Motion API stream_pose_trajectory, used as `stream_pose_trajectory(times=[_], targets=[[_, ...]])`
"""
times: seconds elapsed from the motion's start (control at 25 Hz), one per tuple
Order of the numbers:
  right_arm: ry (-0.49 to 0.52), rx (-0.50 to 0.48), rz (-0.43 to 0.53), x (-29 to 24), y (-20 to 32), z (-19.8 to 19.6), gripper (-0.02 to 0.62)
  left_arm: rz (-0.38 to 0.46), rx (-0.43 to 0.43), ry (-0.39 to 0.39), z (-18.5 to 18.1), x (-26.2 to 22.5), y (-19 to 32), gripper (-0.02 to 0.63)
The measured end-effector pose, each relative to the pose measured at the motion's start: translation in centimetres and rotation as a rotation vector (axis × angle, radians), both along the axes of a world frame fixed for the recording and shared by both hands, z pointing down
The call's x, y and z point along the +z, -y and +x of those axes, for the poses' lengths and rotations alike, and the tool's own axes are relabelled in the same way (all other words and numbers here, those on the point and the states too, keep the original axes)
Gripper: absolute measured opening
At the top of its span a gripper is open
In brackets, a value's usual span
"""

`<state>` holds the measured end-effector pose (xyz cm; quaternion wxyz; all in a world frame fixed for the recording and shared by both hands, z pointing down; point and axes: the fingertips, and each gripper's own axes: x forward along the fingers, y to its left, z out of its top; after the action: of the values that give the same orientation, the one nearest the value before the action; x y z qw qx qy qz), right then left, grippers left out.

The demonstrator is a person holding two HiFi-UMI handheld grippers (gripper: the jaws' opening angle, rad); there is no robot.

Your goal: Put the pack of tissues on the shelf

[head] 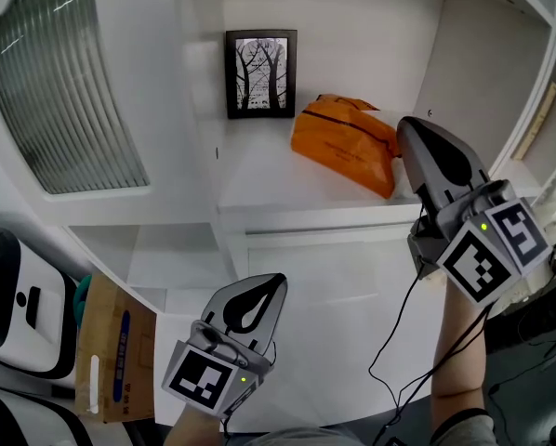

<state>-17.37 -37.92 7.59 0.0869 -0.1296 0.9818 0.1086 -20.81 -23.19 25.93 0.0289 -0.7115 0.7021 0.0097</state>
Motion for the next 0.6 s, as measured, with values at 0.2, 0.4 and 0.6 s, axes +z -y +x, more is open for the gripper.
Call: stream_pose_trajectory(times=[0.2,0.4,0.6], targets=[[-0.005,-0.003,0.006,0.7,-0.8,0.8,-0.005,0.005,0.015,0.001,0.4,0.0,-0.1,0.031],[-0.012,0.0,-0.002,1.7,-1.6,1.8,-0.005,0.064,0.029,0.035,0.5,-0.5,0.0,0.031],[-0.016,0.011,-0.005,2.7,-2.4,2.9,-0.005,-0.01,0.063,-0.011,1.7,0.7,0.0,0.031]])
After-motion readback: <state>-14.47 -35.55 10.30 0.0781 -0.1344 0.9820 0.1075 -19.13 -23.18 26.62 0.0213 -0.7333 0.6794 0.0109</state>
